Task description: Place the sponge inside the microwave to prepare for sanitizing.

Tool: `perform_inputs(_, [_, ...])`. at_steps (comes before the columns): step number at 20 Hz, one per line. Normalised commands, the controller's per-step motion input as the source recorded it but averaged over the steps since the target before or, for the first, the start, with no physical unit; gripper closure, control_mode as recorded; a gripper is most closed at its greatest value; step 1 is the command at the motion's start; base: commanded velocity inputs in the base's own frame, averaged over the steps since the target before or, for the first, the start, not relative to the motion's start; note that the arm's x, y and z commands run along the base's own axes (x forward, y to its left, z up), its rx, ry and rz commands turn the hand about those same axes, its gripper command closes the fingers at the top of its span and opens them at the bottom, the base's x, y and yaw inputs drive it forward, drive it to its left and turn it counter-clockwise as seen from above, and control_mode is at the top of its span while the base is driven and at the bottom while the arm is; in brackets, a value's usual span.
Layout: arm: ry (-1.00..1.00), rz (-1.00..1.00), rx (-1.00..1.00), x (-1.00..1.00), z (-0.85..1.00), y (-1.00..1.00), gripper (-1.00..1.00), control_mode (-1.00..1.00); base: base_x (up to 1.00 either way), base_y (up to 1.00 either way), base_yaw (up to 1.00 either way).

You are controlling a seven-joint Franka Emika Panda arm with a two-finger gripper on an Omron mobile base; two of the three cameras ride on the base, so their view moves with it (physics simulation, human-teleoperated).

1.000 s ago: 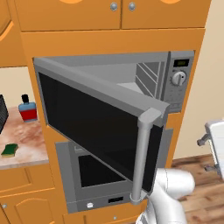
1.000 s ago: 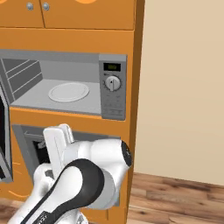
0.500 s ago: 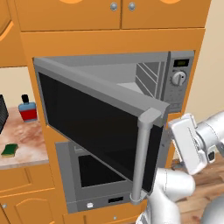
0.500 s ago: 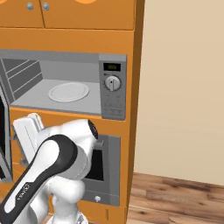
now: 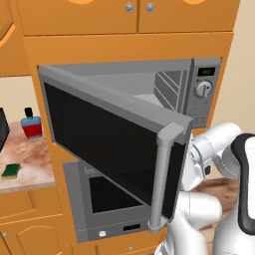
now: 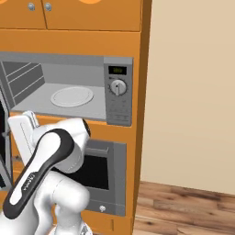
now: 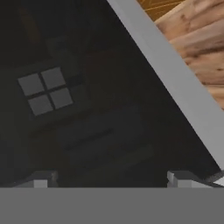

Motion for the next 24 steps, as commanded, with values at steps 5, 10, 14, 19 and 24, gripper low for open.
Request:
perform_inputs(5, [0.0,0.16,0.0,0.07,0.0,0.54,-1.0,-1.0,0.0,0.0,0.0])
perform_inputs(10, [0.0,0.17,0.01,-0.03,0.0,0.74,-1.0,-1.0,0.0,0.0,0.0])
perform_inputs(14, [0.0,0.1,0.02,-0.34,-0.1,0.9,-1.0,-1.0,0.0,0.0,0.0])
perform_inputs(19, [0.0,-0.06,0.01,-0.19,-0.34,0.93,-1.0,-1.0,0.0,0.0,0.0])
perform_inputs(24, [-0.04,-0.19,0.06,-0.18,-0.49,0.78,-1.0,-1.0,0.0,0.0,0.0])
